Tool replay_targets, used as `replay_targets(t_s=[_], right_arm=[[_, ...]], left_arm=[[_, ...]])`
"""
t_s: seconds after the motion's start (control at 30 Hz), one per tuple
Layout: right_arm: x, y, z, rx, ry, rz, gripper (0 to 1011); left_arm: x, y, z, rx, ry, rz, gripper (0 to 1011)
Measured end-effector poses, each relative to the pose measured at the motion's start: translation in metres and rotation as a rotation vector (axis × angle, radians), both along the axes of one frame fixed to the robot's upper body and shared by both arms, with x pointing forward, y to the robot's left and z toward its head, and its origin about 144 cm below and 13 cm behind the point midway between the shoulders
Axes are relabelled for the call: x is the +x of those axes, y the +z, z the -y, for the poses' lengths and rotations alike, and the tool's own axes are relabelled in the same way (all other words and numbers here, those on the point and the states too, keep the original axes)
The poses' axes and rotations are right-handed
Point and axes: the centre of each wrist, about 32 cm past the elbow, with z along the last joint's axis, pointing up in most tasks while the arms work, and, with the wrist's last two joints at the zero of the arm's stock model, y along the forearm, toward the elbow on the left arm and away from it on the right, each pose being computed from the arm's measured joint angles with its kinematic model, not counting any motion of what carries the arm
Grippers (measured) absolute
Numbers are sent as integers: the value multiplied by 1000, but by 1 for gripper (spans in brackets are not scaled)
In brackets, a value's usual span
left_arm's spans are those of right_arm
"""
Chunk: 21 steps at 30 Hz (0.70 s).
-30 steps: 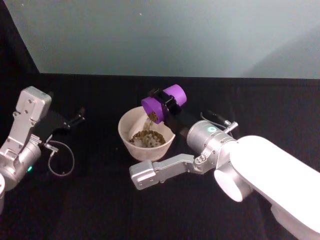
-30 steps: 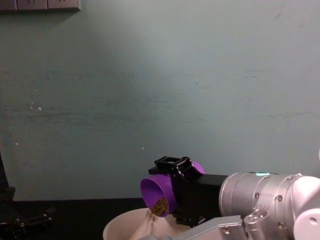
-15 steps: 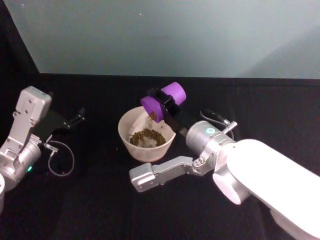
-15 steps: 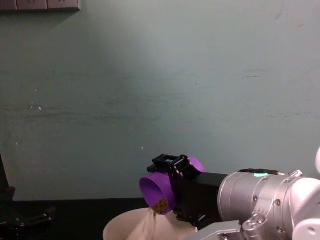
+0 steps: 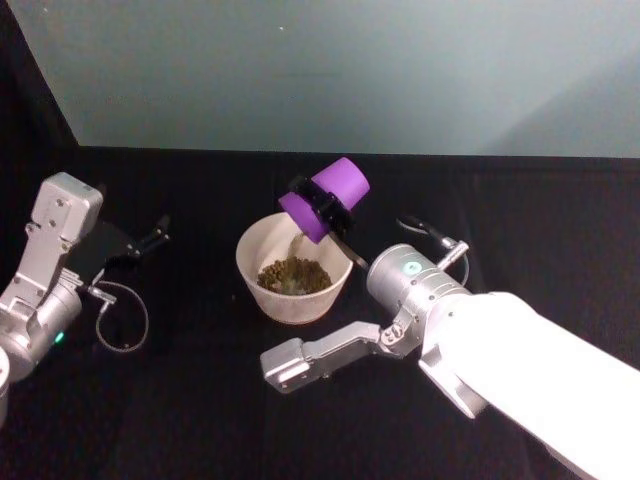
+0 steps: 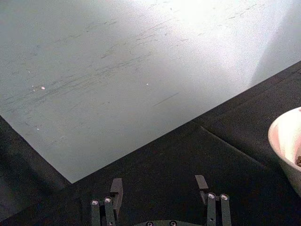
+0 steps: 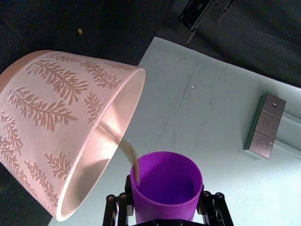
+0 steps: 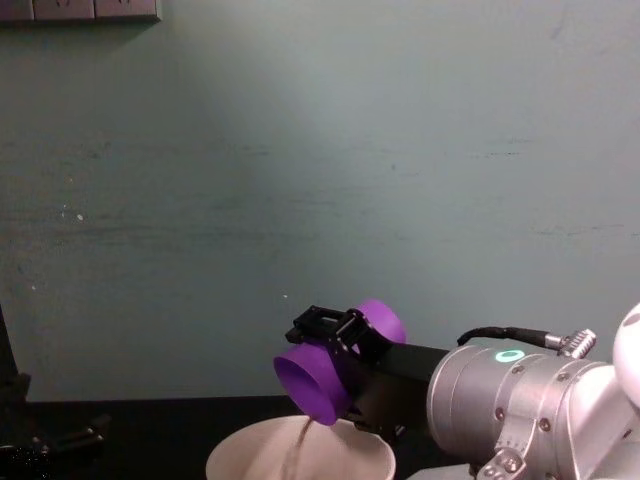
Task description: Pick up the cup and pour the mung beans from the cup into the bowl.
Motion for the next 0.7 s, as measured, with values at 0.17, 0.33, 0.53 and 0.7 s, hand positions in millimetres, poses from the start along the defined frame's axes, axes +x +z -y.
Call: replay_targets(t_s=[0.17, 0.33, 0.53, 0.7], right_arm=[[-2, -1, -2, -28, 7, 29, 723], [-3, -2, -2, -60, 14, 56, 723], [-5, -3, -4, -96, 21, 88, 724], [-6, -4, -6, -133, 23, 121, 723]], left_arm=[[0, 0, 0, 0, 0, 0, 1000], [0, 0, 0, 0, 0, 0, 1000], [0, 0, 0, 0, 0, 0, 1000], [0, 0, 0, 0, 0, 0, 1000]])
